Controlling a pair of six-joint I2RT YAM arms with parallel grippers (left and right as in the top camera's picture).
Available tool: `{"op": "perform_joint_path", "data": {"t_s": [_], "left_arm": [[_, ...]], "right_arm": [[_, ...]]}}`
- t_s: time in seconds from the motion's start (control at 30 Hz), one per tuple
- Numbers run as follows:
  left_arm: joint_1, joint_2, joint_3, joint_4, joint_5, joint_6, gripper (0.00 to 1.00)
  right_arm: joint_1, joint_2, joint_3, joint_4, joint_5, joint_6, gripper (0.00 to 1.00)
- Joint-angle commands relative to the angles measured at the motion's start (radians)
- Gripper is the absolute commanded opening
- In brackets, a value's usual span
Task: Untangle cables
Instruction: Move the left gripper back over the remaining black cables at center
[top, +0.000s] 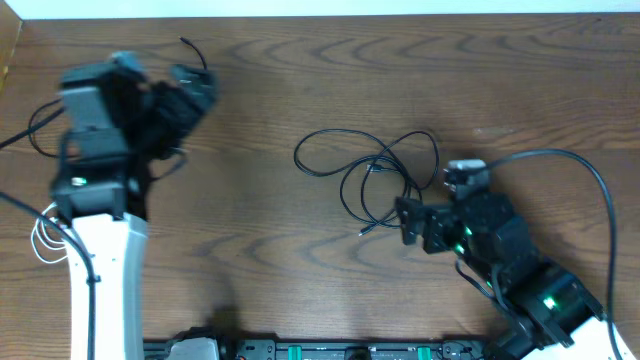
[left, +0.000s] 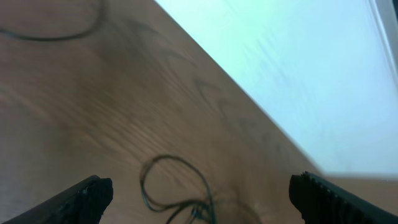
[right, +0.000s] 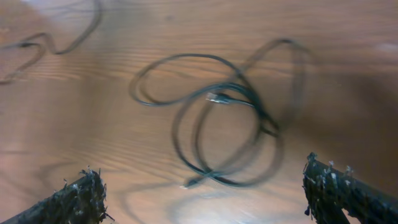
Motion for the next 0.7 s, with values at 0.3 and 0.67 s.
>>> {"op": "perform_joint_path", "data": {"t_s": [0.3, 0.67], "left_arm": [[-0.487, 0.202, 0.006, 0.053, -0.294, 0.553, 0.96], [-0.602, 0.526, 0.006, 0.136, -0.282, 0.995, 0.97]], "right_arm": [[-0.006, -0.101, 0.014, -0.359, 0.369, 0.431, 0.99], [-0.037, -0.158, 0.014, -0.437, 0.385, 0.447, 0.99]]}}
